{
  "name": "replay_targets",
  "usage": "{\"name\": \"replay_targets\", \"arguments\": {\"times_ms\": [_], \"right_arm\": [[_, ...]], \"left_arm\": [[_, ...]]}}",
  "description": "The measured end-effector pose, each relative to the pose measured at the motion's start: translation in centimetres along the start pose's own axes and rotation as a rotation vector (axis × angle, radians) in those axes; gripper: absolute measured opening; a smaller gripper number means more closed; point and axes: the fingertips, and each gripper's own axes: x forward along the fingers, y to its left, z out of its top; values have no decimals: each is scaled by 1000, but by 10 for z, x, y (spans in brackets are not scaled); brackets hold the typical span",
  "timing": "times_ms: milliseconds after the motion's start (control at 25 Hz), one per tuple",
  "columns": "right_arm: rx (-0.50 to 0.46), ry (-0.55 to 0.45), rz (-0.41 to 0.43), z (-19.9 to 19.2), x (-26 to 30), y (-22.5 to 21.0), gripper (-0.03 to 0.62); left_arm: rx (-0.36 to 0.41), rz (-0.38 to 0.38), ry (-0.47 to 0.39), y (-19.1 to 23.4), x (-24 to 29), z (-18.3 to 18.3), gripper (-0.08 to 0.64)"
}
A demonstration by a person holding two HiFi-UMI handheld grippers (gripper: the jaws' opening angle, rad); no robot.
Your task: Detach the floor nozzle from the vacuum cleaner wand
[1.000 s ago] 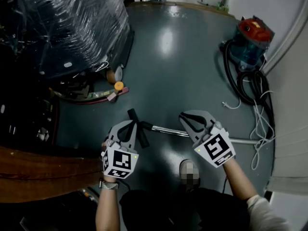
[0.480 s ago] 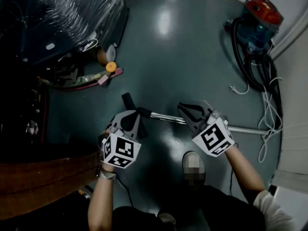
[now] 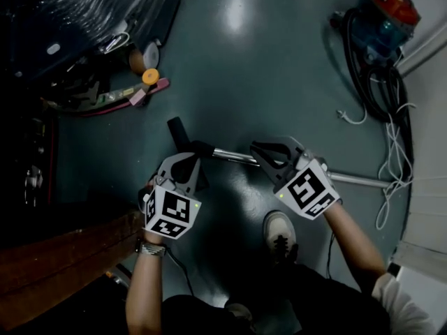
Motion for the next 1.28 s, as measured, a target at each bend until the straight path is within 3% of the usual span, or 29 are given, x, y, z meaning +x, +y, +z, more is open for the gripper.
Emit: {"name": "replay_targets", "arguments": {"times_ms": [280,440,520,640,800,1000,1280], "right_arm": [[130,35,65,-39,23,1,38],[155,55,112,-52,41,2,40],[163,66,141,-56,50,3,44],[177,80,176,-61,61,5,103],[171,114,206,-70,77,11,136],[144,189,250,-93,93,20,179],[72,287,324,-132,107,33,202]], "left_arm": [[31,-56,68,-6,23,-26,-2],[18,-80,96,-4,40,-36,1],[19,-91,114,-2,48,-40,44],[26,-100,134,2,56,-48,47],[25,-112,163,9,69,-61,94],[27,-192,210,4,86,-78,203],[123,-221,264,4,98,-99,236]]}}
